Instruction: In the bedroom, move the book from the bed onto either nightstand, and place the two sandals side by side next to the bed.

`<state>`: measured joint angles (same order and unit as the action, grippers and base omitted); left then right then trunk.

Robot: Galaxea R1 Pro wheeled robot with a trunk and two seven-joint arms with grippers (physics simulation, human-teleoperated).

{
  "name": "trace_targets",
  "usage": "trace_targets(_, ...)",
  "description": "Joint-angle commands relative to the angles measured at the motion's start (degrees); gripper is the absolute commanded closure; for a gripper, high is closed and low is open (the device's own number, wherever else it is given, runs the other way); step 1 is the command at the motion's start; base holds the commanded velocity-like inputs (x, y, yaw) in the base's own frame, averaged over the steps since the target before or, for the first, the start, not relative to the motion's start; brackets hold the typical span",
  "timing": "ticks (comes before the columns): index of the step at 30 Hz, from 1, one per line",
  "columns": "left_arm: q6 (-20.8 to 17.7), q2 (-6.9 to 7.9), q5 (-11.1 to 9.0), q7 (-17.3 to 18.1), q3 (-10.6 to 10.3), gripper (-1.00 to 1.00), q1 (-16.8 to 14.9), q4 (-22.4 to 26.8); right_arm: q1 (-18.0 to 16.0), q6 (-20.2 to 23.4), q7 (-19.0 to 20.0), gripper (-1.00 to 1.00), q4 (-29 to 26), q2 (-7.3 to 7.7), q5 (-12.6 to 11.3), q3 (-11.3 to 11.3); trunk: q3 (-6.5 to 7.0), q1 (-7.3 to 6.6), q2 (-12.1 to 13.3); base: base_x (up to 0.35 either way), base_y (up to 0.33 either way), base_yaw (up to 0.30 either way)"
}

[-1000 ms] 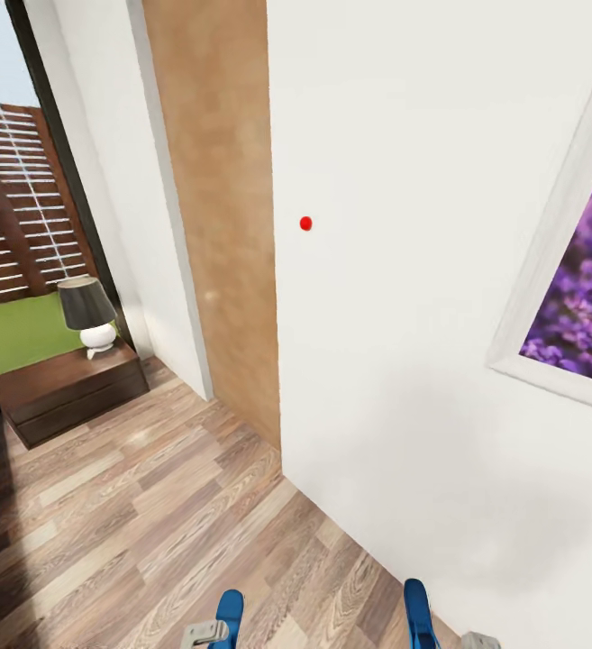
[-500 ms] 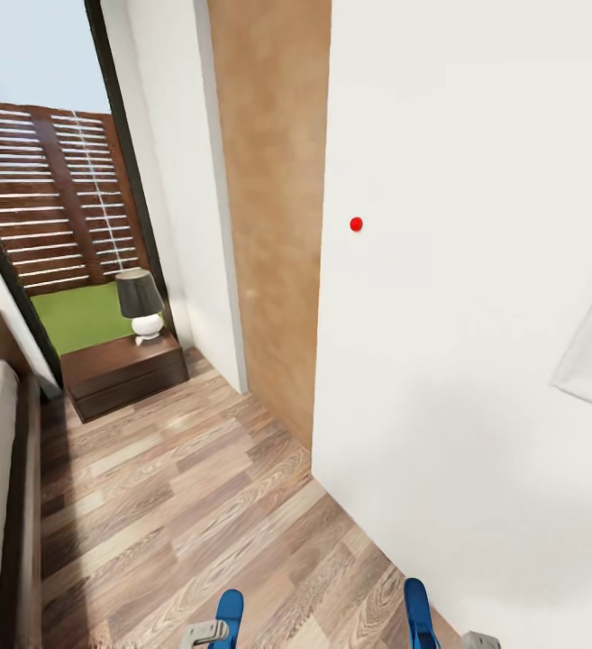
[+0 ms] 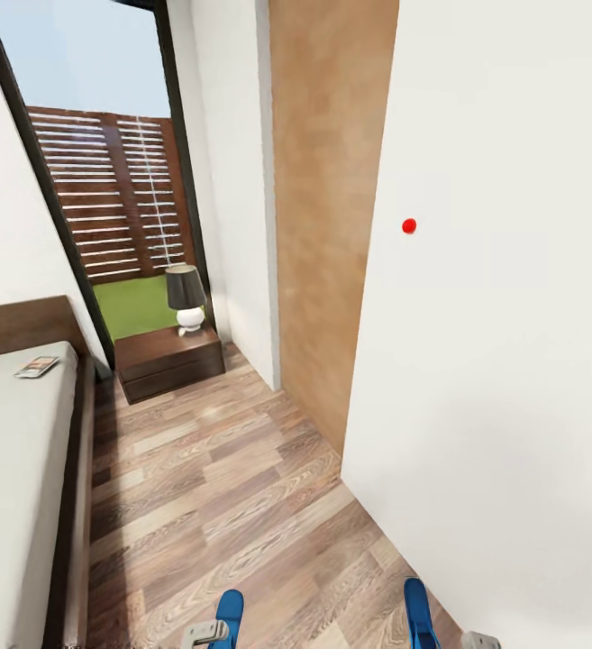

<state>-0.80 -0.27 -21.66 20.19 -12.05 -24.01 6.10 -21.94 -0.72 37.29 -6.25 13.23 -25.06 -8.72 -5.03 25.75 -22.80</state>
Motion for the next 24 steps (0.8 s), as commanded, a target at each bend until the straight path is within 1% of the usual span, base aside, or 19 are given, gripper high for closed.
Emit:
trace_targets(1, -0.08, 0.01, -0.58, 0.12, -0.43, 1.0, -0.07, -0.04, -0.03, -0.07, 0.15, 1.0, 0.01, 0.04, -0.52, -0.48, -0.12, 0.03, -0.12, 0.0, 0.0, 0.293)
trace_targets(17, -0.08, 0.01, -0.58, 0.12, -0.43, 1.0, -0.07, -0.04, -0.03, -0.1, 0.15, 1.0, 0.01, 0.04, -0.52, -0.49, -0.12, 0.03, -0.12, 0.003, 0.0, 0.293)
trace_targets(20, -0.08, 0.01, -0.58, 0.12, -0.43, 1.0, -0.07, -0.04, -0.03, -0.14, 0.15, 1.0, 0.01, 0.04, -0.52, -0.47, -0.12, 0.03, -0.12, 0.204, 0.0, 0.219)
trace_targets(24, -0.08, 0.01, -0.58, 0.12, -0.43, 1.0, -0.07, -0.04, -0.03, -0.14, 0.15, 1.0, 0.01, 0.04, -0.52, -0.5, -0.12, 0.03, -0.12, 0.313, 0.0, 0.039)
